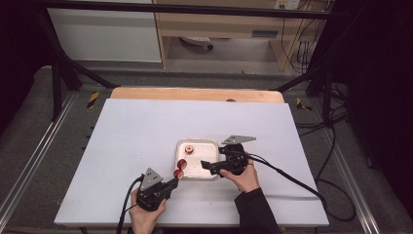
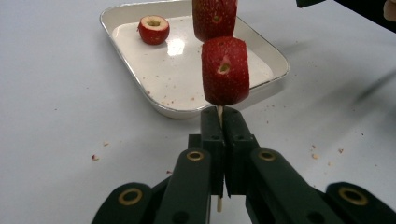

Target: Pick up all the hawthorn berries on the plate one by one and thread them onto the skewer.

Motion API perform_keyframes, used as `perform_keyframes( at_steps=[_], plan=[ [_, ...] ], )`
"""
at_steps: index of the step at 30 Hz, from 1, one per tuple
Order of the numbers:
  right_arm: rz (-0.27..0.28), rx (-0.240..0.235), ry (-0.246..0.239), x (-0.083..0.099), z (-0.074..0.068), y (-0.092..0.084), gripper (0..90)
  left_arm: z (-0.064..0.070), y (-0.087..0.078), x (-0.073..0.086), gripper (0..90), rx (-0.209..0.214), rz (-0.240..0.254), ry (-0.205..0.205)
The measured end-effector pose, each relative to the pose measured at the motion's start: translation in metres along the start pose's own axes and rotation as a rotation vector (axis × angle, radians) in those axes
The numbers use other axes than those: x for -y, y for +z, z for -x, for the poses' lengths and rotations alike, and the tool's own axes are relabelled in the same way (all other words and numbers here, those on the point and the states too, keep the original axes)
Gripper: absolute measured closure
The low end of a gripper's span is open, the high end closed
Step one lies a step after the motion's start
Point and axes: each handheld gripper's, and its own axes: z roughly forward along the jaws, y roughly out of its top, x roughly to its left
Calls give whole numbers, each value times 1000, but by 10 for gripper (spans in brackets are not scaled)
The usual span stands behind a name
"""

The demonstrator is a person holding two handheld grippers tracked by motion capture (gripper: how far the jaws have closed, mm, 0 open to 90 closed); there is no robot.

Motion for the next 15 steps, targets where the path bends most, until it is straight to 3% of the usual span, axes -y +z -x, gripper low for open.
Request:
perform_keyframes(
  at_steps=[10,15],
  plan=[
    [-160,39,-87,-25,-3,18,70,-10,-8,2,884,-3,-11,13],
    [-206,62,-98,-38,-4,32,78,-12,-11,3,884,-4,-10,13]
  ],
)
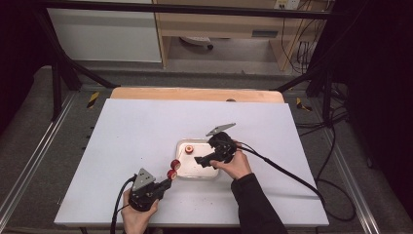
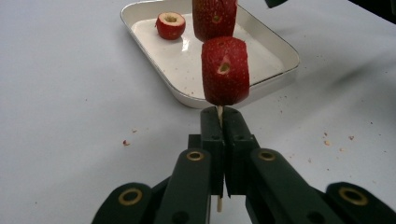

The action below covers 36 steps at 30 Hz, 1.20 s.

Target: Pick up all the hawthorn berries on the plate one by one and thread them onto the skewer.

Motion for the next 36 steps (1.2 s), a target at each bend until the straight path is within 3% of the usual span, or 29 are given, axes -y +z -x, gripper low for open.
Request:
perform_keyframes(
  at_steps=[8,17,30,36],
  plan=[
    [-44,23,20,-18,1,18,98,-4,-3,2,884,-3,0,-6],
    [-147,46,-107,-32,3,35,142,-6,-2,2,884,1,-6,2],
    [-234,-10,-173,-48,8,59,251,-10,-4,4,884,-1,-6,-5],
    [-244,-37,-200,-55,8,65,336,-11,-4,5,884,-6,-12,-3]
  ],
)
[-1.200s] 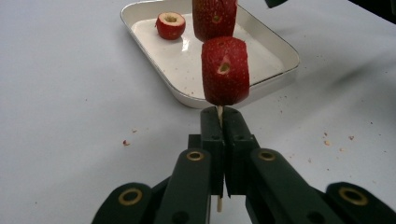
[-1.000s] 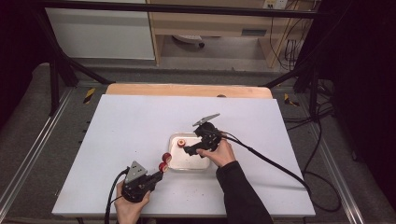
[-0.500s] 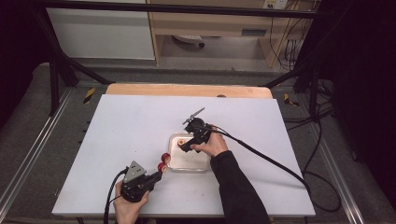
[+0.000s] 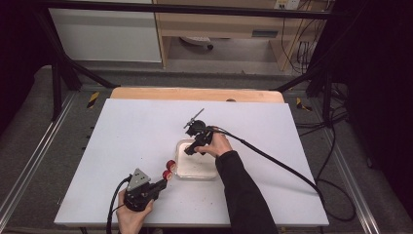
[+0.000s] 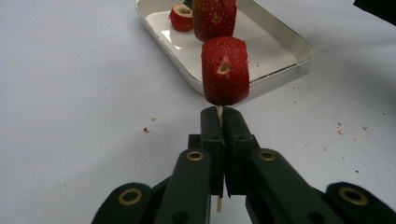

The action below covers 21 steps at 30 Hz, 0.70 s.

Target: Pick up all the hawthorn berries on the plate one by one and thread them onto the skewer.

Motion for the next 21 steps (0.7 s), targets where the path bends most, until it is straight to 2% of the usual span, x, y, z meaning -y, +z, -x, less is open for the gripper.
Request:
perform_keyframes(
  at_steps=[9,13,21],
  plan=[
    [-59,-29,-65,-8,-2,8,423,-1,0,0,884,4,-8,4],
    [-90,-23,-99,-9,-3,12,465,-1,1,0,884,5,-9,5],
    [-107,-17,-136,-13,-5,17,522,-1,0,0,884,6,-10,7]
  ],
)
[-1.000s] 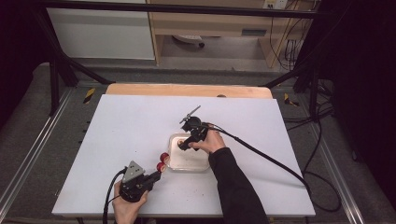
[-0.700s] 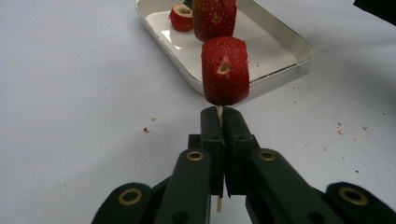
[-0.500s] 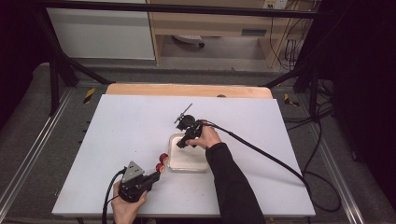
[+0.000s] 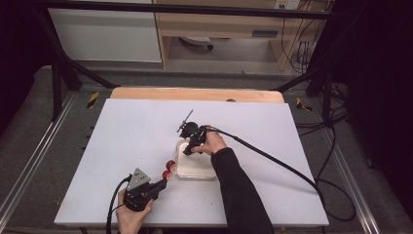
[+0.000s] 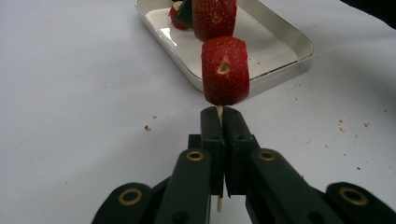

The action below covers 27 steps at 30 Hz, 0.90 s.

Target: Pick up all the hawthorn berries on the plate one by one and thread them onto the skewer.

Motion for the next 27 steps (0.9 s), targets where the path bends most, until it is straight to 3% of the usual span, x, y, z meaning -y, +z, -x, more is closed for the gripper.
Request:
perform_keyframes(
  at_steps=[10,27],
  plan=[
    [-6,9,-6,-1,0,0,612,0,0,0,884,-1,-2,1],
    [15,32,91,2,-11,-28,616,4,1,0,884,-7,1,14]
  ],
)
